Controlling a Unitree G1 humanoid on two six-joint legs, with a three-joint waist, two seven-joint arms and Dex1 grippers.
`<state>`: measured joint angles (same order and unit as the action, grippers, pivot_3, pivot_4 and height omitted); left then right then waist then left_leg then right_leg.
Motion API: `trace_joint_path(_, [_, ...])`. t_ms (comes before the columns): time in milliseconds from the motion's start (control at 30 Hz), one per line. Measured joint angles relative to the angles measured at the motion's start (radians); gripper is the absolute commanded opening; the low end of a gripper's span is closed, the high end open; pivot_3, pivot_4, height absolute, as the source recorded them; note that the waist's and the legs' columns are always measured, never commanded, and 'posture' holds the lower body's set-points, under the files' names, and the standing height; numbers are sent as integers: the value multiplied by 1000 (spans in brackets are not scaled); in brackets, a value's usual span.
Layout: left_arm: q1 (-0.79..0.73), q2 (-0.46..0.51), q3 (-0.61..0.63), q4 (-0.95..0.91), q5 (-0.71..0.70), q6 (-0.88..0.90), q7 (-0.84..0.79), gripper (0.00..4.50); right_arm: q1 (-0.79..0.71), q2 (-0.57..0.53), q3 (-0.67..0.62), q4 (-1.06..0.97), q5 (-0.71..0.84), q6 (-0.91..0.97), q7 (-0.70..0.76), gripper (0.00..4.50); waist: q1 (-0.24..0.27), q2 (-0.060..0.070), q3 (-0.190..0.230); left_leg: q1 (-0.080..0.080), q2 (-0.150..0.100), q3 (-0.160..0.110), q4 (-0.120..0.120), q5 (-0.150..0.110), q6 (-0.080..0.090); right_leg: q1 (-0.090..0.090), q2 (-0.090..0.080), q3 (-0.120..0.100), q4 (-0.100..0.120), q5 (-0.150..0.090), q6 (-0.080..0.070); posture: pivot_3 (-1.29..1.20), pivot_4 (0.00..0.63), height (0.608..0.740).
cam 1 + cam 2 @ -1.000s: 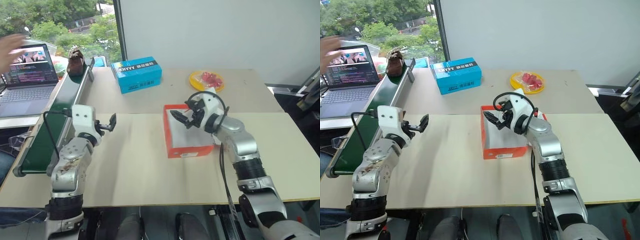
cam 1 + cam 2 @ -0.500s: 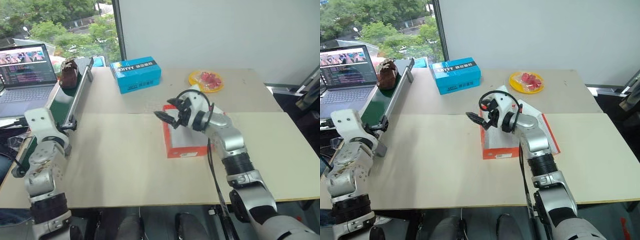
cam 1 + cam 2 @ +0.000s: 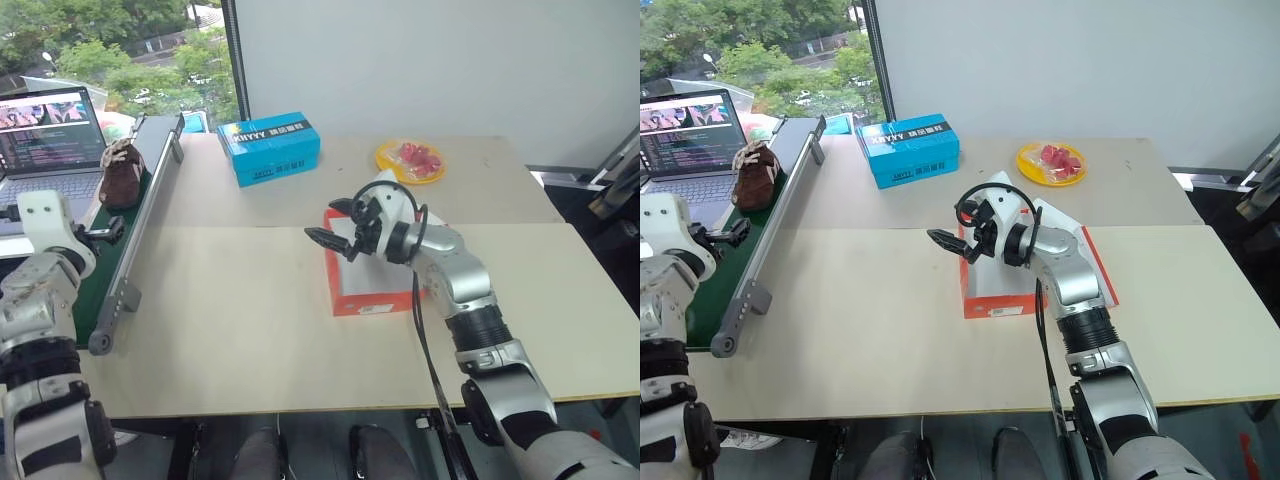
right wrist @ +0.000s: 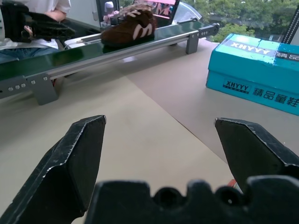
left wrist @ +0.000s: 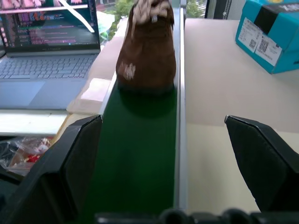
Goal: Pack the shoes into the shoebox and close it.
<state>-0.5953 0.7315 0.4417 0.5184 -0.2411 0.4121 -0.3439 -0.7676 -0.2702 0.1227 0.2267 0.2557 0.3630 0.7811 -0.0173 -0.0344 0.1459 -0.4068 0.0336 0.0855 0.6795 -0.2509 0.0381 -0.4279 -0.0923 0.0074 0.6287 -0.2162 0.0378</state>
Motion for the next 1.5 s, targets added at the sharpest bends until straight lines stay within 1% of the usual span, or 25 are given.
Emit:
trace_joint_path(100, [-62,33,-33,124,29,-56,-16,4500,12,-1,-2,-16,0,16,-8,4456,0,0,0,0,0,1,0,0,0,0,0,0,0,0,0,0,150,740])
trace_joint_path(333, [-177,49,-68,340,61,-146,-26,4500,54,-7,-17,-31,2,54,-29,4456,1,0,0,-2,0,4,1,0,0,0,0,-2,0,0,0,0,150,740])
trace_joint_path(500, [-198,52,-69,427,60,-146,-22,4500,71,-21,-17,-58,1,70,-28,4456,-1,0,0,-3,0,5,1,0,0,-1,1,-2,0,0,0,0,150,740])
trace_joint_path(633, [-202,48,-69,464,55,-110,-34,3616,72,-31,-17,-72,1,83,-30,4500,-1,0,0,-2,0,6,1,0,0,-1,1,-2,1,0,0,0,150,740])
trace_joint_path(733, [-211,46,-62,463,40,-82,-39,2389,72,-32,-17,-77,1,88,-35,4500,7,0,0,-2,-1,6,1,0,0,0,0,-3,1,0,0,0,150,740])
trace_joint_path(800, [-208,39,-66,456,42,-85,-32,1752,71,-32,-17,-83,2,92,-37,4500,13,0,0,-1,-1,5,2,1,0,2,0,-4,1,0,0,0,150,740])
trace_joint_path(933, [-176,8,-63,409,41,-109,24,447,72,-34,-17,-98,2,102,-39,4500,15,0,0,1,0,4,2,1,-1,3,0,-4,1,0,0,0,150,740])
trace_joint_path(1000, [-161,2,-64,382,43,-108,43,181,72,-35,-17,-105,2,105,-40,4500,13,0,0,0,0,3,1,1,-2,2,0,-4,1,0,0,0,150,740])
trace_joint_path(1100, [-134,-22,-65,306,42,-97,73,181,72,-36,-18,-111,4,119,-43,4500,14,0,0,-1,0,2,1,1,-2,2,0,-5,1,0,0,0,150,740])
trace_joint_path(1167, [-132,-52,-65,235,37,-75,91,181,71,-33,-25,-117,13,136,-48,4500,18,-1,1,-6,0,0,3,2,-2,0,-1,-8,1,0,0,0,150,740])
trace_joint_path(1267, [-164,-144,-96,24,-7,-2,91,181,50,19,-105,-121,92,211,-97,4500,28,-3,1,-14,0,-3,6,3,-4,-4,-2,-10,1,1,1,0,150,740])
trace_joint_path(1300, [-184,-172,-112,-33,-23,23,88,181,31,33,-127,-120,118,232,-114,4500,31,-3,1,-17,0,-3,8,5,-8,-7,-2,-11,2,1,0,0,150,740])
trace_joint_path(1333, [-211,-223,-137,-119,-44,62,87,181,-5,62,-173,-120,164,268,-149,4500,31,-3,1,-20,0,-3,9,7,-10,-9,-1,-11,2,2,1,0,150,740])
trace_joint_path(1367, [-226,-250,-156,-163,-58,80,85,181,-25,73,-195,-119,185,285,-170,4500,30,-3,1,-20,-1,-3,9,7,-10,-9,-2,-11,2,2,1,0,150,740])
trace_joint_path(1400, [-254,-312,-189,-239,-82,120,87,181,-74,103,-266,-110,245,344,-234,4500,29,-3,1,-20,-1,-3,9,6,-10,-9,-1,-11,2,2,1,0,150,740])
trace_joint_path(1433, [-265,-343,-210,-270,-92,137,88,181,-101,114,-300,-102,272,370,-268,4500,28,-3,1,-20,-1,-3,9,6,-10,-9,-1,-10,2,2,1,0,150,740])
trace_joint_path(1467, [-272,-377,-231,-307,-107,160,89,181,-136,133,-361,-81,326,409,-328,4500,27,-3,1,-19,-1,-3,9,6,-10,-9,-1,-10,2,2,1,0,150,740])
trace_joint_path(1500, [-273,-430,-260,-349,-122,189,91,181,-187,146,-458,-43,395,458,-423,4500,23,-3,1,-18,0,-4,8,6,-10,-9,-1,-9,2,2,1,0,150,740])
